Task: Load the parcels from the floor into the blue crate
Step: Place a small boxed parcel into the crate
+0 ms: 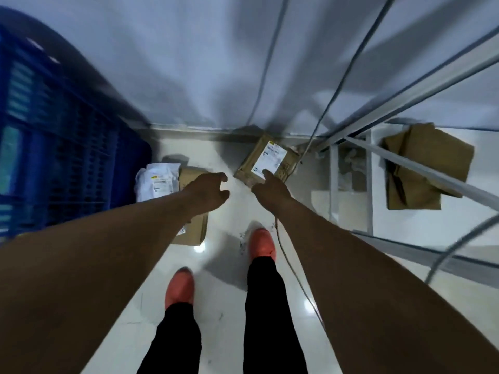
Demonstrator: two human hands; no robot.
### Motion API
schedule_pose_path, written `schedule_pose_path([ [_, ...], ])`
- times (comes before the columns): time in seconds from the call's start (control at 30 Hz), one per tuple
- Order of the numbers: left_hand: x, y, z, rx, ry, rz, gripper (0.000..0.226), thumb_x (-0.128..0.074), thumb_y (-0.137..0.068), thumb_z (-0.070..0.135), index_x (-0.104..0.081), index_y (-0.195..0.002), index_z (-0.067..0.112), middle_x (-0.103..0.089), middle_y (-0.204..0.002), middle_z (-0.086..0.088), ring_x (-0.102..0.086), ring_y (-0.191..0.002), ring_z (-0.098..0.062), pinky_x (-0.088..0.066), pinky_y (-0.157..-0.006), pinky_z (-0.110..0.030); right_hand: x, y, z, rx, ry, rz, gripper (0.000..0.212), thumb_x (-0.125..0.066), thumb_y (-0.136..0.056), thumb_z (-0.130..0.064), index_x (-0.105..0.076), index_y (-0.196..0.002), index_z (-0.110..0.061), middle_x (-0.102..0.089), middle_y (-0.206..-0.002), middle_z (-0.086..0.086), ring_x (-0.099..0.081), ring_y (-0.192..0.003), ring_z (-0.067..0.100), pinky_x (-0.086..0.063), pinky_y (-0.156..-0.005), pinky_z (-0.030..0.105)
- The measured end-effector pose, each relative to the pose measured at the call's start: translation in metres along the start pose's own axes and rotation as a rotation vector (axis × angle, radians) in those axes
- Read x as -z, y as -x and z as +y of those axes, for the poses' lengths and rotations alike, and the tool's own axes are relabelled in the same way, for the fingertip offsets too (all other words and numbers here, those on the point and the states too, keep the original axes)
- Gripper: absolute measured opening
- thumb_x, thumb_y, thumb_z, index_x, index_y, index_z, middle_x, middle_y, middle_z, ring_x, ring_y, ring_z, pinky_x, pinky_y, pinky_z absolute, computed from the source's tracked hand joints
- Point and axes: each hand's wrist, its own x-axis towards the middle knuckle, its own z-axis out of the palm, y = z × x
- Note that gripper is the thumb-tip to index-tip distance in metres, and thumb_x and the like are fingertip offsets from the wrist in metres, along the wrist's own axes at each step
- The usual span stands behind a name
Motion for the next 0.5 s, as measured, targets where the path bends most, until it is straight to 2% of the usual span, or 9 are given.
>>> schedule_pose_path([
  [0.07,-0.016,-0.042,0.009,-0.001,0.007,0.051,0.044,-0.058,-0.099,0.033,-0.052,-0.14,0.019,-0.057,-0.143,-0.008,-0.056,-0.127,-0.027,-0.046,-0.104,-0.034,0.001,-0.047,0.003,-0.012,-0.039,0.008,0.07,-0.053,-0.096,-0.022,-0.022,-0.159,-0.02,-0.043,-0.151,0.008,-0.048,-0.131,0.029,-0.039,-0.101,0.026],
  [0.13,-0.035,-0.085,0.01,0.054,0.092,0.082,0.043,-0.057,-0.099,0.028,-0.053,-0.14,0.017,-0.057,-0.143,-0.011,-0.056,-0.128,-0.028,-0.046,-0.105,-0.033,-0.001,-0.096,0.015,-0.035,-0.112,0.051,0.077,-0.058,-0.088,-0.026,-0.024,-0.157,-0.015,-0.046,-0.148,0.008,-0.05,-0.13,0.03,-0.043,-0.108,0.037],
  [0.2,-0.052,-0.118,0.005,0.121,0.13,0.095,0.047,-0.054,-0.101,0.026,-0.048,-0.146,0.015,-0.051,-0.15,-0.012,-0.05,-0.135,-0.029,-0.041,-0.111,-0.032,-0.011,-0.142,0.031,-0.098,-0.158,0.147,0.081,-0.062,-0.084,-0.029,-0.025,-0.154,-0.011,-0.042,-0.152,0.013,-0.045,-0.136,0.033,-0.041,-0.112,0.044],
  [0.27,-0.07,-0.15,-0.003,0.156,0.15,0.099,0.051,-0.052,-0.102,0.026,-0.041,-0.151,0.013,-0.044,-0.156,-0.012,-0.042,-0.142,-0.03,-0.035,-0.114,-0.032,-0.015,-0.17,0.043,-0.179,-0.127,0.257,0.083,-0.061,-0.087,-0.023,-0.017,-0.155,-0.007,-0.034,-0.154,0.019,-0.035,-0.142,0.036,-0.033,-0.117,0.045],
  [0.33,-0.083,-0.174,-0.008,0.175,0.176,0.117,0.053,-0.05,-0.104,0.026,-0.037,-0.154,0.013,-0.04,-0.159,-0.012,-0.039,-0.145,-0.031,-0.034,-0.114,-0.033,-0.014,-0.194,0.055,-0.248,-0.125,0.357,0.076,-0.054,-0.09,-0.017,-0.016,-0.155,-0.004,-0.039,-0.15,0.02,-0.037,-0.14,0.036,-0.035,-0.115,0.043],
  [0.43,-0.102,-0.201,-0.01,0.175,0.173,0.112,0.049,-0.045,-0.106,0.03,-0.04,-0.152,0.012,-0.043,-0.157,-0.014,-0.041,-0.142,-0.033,-0.036,-0.11,-0.032,-0.016,-0.217,0.07,-0.295,-0.224,0.399,0.059,-0.047,-0.096,-0.021,-0.033,-0.15,-0.003,-0.049,-0.146,0.018,-0.049,-0.133,0.035,-0.043,-0.11,0.044],
  [0.5,-0.111,-0.212,-0.009,0.149,0.168,0.085,0.04,-0.043,-0.105,0.026,-0.051,-0.141,0.012,-0.053,-0.146,-0.015,-0.05,-0.132,-0.035,-0.04,-0.099,-0.033,-0.021,-0.234,0.08,-0.253,-0.255,0.346,0.044,-0.053,-0.097,-0.02,-0.05,-0.139,-0.006,-0.055,-0.139,0.014,-0.054,-0.128,0.031,-0.046,-0.106,0.04],
])
